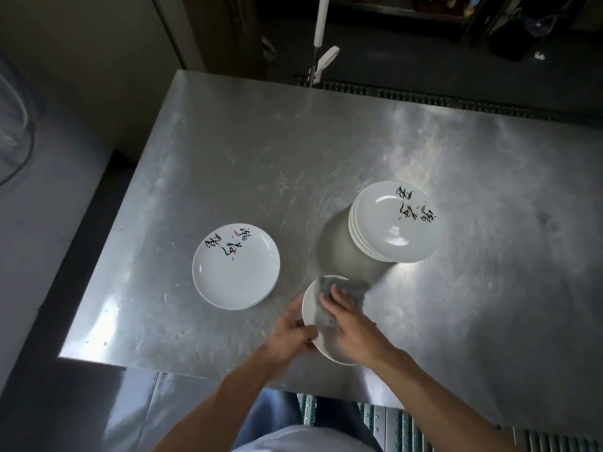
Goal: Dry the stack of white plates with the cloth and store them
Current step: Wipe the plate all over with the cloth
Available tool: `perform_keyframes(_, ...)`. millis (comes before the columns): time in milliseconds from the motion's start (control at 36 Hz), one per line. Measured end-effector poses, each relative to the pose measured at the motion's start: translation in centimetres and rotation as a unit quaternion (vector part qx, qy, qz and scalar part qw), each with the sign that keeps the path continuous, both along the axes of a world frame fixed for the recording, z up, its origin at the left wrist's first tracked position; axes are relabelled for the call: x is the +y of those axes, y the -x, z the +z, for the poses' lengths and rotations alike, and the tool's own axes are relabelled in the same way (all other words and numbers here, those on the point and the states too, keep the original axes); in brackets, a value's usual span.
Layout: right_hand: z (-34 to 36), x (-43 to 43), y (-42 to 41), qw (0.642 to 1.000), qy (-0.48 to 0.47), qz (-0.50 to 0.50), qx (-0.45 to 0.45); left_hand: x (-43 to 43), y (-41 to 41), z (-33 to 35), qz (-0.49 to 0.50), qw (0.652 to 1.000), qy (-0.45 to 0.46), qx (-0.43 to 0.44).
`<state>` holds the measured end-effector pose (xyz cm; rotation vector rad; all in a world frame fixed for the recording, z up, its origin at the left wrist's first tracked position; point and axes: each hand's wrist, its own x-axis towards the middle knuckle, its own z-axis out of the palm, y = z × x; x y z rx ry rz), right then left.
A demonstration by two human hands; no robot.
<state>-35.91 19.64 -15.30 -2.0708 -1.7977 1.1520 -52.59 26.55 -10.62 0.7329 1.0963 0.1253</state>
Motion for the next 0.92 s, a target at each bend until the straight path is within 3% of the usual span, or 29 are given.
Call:
perform_keyframes(83, 0.8, -0.9, -0.1, 0.994, -0.033, 0.081, 0.071, 0.5, 0.2, 0.0, -0.017, 1.000, -0.007, 0.008)
perform_keyframes(194, 1.6, -0.5, -1.6, 0.999, -0.027, 0.013, 0.034, 0.9, 0.1, 0.6, -0.042, 0.999, 0.004, -0.008)
perform_keyframes(333, 2.5, -0.8, -0.2, 0.987, -0.032, 0.122, 0.102, 1.1, 0.3, 0.9, -0.049, 0.999, 0.008, 0.017)
perform_keyframes(417, 1.4, -0.3, -1.6, 0.997, -0.015, 0.054, 0.047, 1.1, 0.5, 0.9, -0.052, 0.999, 0.014, 0.010)
perform_keyframes(556, 0.5, 0.7, -0.9, 0.996, -0.004, -0.049, -0.068, -0.4, 0.0, 0.7, 0.107, 0.993, 0.044, 0.009)
perform_keyframes(667, 1.2, 0.0, 0.5, 0.991, 0.014, -0.102, 0.084, -2.2, -0.4, 0.2, 0.086, 0.995, 0.035, 0.022)
perform_keyframes(750, 2.1, -1.0, 1.4, 0.983, -0.011, -0.066, 0.171, -2.0, -0.3, 0.2, 0.084, 0.995, 0.025, 0.045)
perform_keyframes(917, 1.8, -0.2, -1.0, 0.997, -0.038, -0.070, 0.018, -1.2, 0.3, -0.8, 0.031, 0.998, 0.046, 0.018)
